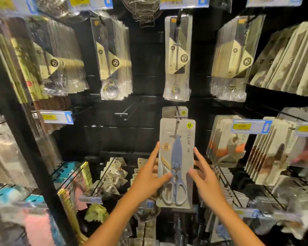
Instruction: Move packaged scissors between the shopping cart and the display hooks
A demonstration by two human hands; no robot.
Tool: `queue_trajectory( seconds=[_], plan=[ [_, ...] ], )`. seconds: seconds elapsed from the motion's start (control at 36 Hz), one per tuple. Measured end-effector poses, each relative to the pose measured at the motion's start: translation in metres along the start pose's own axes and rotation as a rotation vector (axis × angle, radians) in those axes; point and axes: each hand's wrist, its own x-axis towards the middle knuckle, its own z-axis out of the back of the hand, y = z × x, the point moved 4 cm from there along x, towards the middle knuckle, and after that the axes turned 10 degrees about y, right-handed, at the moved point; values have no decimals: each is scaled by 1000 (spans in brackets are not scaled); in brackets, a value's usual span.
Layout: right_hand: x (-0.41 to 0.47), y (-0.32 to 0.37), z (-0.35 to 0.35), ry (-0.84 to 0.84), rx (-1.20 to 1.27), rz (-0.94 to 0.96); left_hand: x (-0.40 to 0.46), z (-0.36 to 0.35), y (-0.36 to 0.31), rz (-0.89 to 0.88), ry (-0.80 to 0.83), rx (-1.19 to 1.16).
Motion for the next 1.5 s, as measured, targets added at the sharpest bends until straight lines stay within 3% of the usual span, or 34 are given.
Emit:
queue_trajectory(
  seconds=[0.25, 0.72, 0.94, 1.17, 1.36, 1.5],
  plan=[
    [40, -25, -4, 60, -86, -17, 43, 8, 24, 23, 118, 82],
    [117, -44, 1, 82, -216, -104, 119, 35, 43, -41, 145, 113],
    [94, -71, 5, 101, -341, -244, 91, 43, 62, 129, 146, 334],
    [46, -67, -14, 320, -644, -175, 20, 45, 81, 153, 105, 582],
    [-11, -68, -72, 667, -649, -73, -85, 43, 107, 221, 144, 725],
    [-40, -62, -125, 923, -648, -149, -165, 51, 116, 353, 208, 731]
  ],
)
